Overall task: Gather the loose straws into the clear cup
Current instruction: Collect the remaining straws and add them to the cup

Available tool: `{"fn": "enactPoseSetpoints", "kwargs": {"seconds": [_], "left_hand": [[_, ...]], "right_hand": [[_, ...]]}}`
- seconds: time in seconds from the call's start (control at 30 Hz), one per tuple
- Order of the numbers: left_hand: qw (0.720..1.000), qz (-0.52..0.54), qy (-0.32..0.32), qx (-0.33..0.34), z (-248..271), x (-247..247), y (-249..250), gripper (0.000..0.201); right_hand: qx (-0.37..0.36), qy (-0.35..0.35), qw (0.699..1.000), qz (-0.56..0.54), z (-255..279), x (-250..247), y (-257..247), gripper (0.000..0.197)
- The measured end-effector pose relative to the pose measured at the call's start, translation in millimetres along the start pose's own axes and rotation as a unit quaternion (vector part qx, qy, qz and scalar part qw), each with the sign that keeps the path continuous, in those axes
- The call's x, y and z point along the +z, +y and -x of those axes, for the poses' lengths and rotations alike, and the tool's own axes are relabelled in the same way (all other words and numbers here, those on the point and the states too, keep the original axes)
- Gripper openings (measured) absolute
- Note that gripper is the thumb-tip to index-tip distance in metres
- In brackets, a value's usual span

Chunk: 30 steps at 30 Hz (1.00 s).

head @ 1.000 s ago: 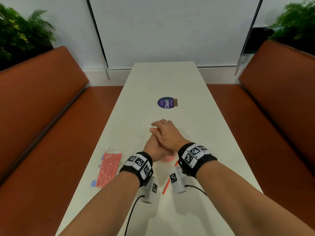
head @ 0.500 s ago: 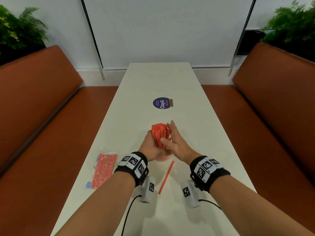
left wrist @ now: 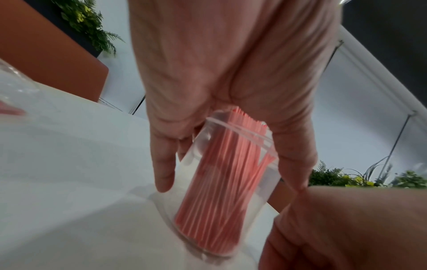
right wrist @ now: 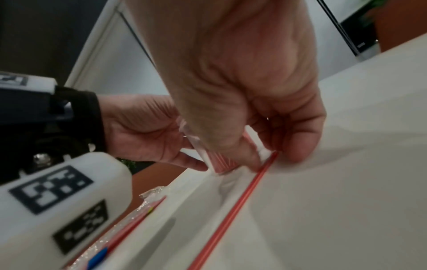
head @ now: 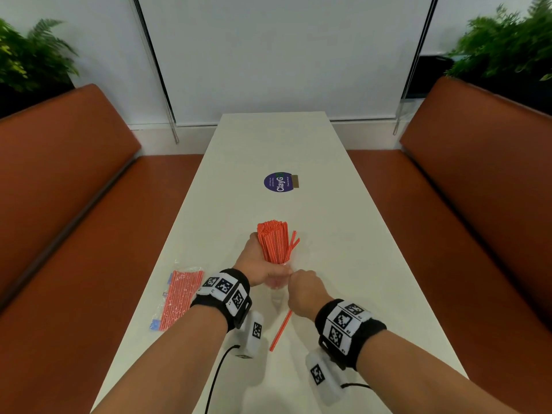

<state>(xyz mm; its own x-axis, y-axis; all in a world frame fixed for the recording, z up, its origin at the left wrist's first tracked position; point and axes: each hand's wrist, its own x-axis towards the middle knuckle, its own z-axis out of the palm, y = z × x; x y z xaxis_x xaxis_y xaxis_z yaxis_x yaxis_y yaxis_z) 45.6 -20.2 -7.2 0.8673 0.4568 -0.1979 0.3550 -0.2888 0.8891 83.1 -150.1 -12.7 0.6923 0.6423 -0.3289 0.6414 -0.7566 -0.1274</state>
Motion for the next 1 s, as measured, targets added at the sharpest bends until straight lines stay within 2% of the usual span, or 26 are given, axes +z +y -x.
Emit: {"fn": "enactPoseSetpoints", "kwargs": {"seconds": [0.2, 0.37, 0.43, 0.53, 0.6, 0.67, 0.7, 0.77, 0.8, 0.93, 1.0], "left_hand": [[1.0, 0.004, -0.004, -0.008, 6, -3, -2, 0.091], [0.999, -0.033, 0.019, -0.003, -3, -2, -18, 0.126], [0.998, -0.048, 0.027, 0.001, -1, -5, -16, 0.13], [0.998, -0.047, 0.031, -0.002, 5, -8, -5, 0.129], [0.999, -0.04, 0.03, -0.009, 6, -7, -2, 0.124], [0.999, -0.031, 0.028, -0.013, 5, -5, -4, 0.119], [0.999, -0.028, 0.028, -0.015, 6, -4, -3, 0.117], [0.999, -0.027, 0.028, -0.015, 9, -4, -3, 0.113], [0.999, -0.028, 0.029, -0.013, 11, -3, -2, 0.111], [0.999, -0.025, 0.029, -0.016, 13, -2, -5, 0.093], [0.999, -0.018, 0.031, -0.017, 14, -2, -4, 0.096]], "right_hand": [[-0.021, 0.028, 0.999, 0.013, 8, 0, 9, 0.032], [0.029, 0.025, 0.99, -0.137, 13, -8, 15, 0.031], [0.022, 0.03, 0.991, -0.128, 16, -13, 22, 0.026], [-0.005, -0.02, 1.0, -0.016, 27, -17, 32, 0.034], [-0.035, -0.06, 0.996, 0.06, 36, -13, 30, 0.021], [-0.061, -0.071, 0.99, 0.103, 42, -3, 25, 0.007], [-0.073, -0.066, 0.99, 0.102, 44, 1, 22, 0.004], [-0.081, -0.054, 0.991, 0.092, 43, 7, 21, 0.018], [-0.08, -0.045, 0.992, 0.086, 42, 6, 22, 0.019], [-0.034, -0.001, 0.999, 0.027, 38, -11, 35, 0.021], [-0.012, -0.007, 1.0, 0.007, 41, -15, 42, 0.029]]}}
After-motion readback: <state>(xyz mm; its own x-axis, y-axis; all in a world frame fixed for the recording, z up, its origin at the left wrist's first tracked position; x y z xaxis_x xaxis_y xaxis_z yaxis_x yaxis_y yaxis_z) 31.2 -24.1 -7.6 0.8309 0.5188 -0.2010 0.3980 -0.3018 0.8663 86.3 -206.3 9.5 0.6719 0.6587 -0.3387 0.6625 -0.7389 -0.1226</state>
